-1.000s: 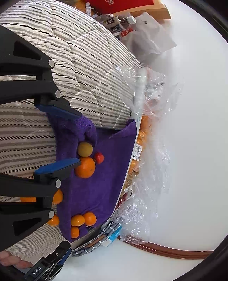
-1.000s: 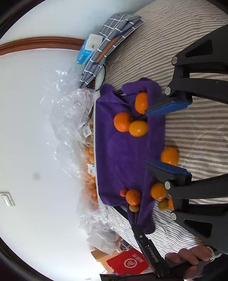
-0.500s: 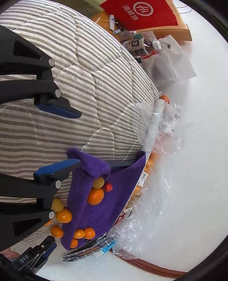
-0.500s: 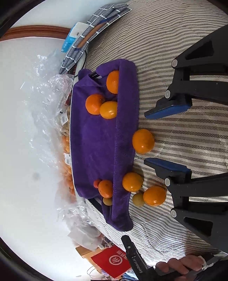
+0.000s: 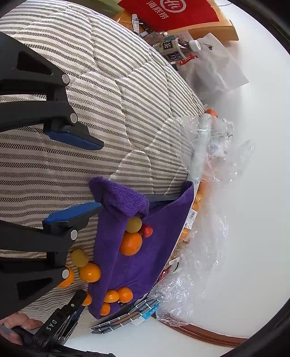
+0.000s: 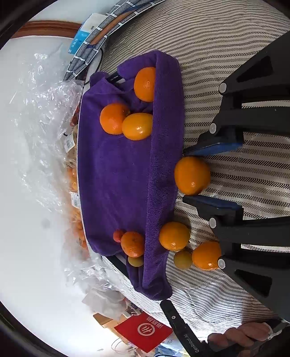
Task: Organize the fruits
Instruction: 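Grasp an orange beside the towel with the right tool, then place the orange on the towel and open the right tool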
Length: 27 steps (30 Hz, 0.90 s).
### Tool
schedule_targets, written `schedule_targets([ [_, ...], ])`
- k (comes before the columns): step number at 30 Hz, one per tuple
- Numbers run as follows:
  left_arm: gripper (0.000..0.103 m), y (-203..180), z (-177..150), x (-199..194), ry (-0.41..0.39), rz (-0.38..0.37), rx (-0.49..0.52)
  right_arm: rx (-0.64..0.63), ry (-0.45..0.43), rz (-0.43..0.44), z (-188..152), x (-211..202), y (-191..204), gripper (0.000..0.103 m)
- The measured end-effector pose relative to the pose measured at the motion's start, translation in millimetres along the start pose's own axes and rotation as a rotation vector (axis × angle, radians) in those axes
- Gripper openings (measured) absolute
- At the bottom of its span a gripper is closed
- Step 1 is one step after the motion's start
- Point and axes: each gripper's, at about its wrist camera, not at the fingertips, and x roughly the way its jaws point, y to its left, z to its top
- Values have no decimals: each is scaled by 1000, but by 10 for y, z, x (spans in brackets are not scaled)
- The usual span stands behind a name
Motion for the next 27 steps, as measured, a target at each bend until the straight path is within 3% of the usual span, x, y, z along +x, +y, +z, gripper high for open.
schedule_targets([
  [4,47,-31,-13,39,32,-40,13,24,-25,-15,-28,-83,-98,35],
  [13,46,-449,-46,116,114,-222,54,32,-62,-47,-145,-314,-324,35],
  [22,37,-783,-63,327,173,-229,120,107,-62,2,-210,-378,-563,35],
  [27,23,-919,-89,360,182,-257,176,117,-68,7,-213,-384,-573,35],
])
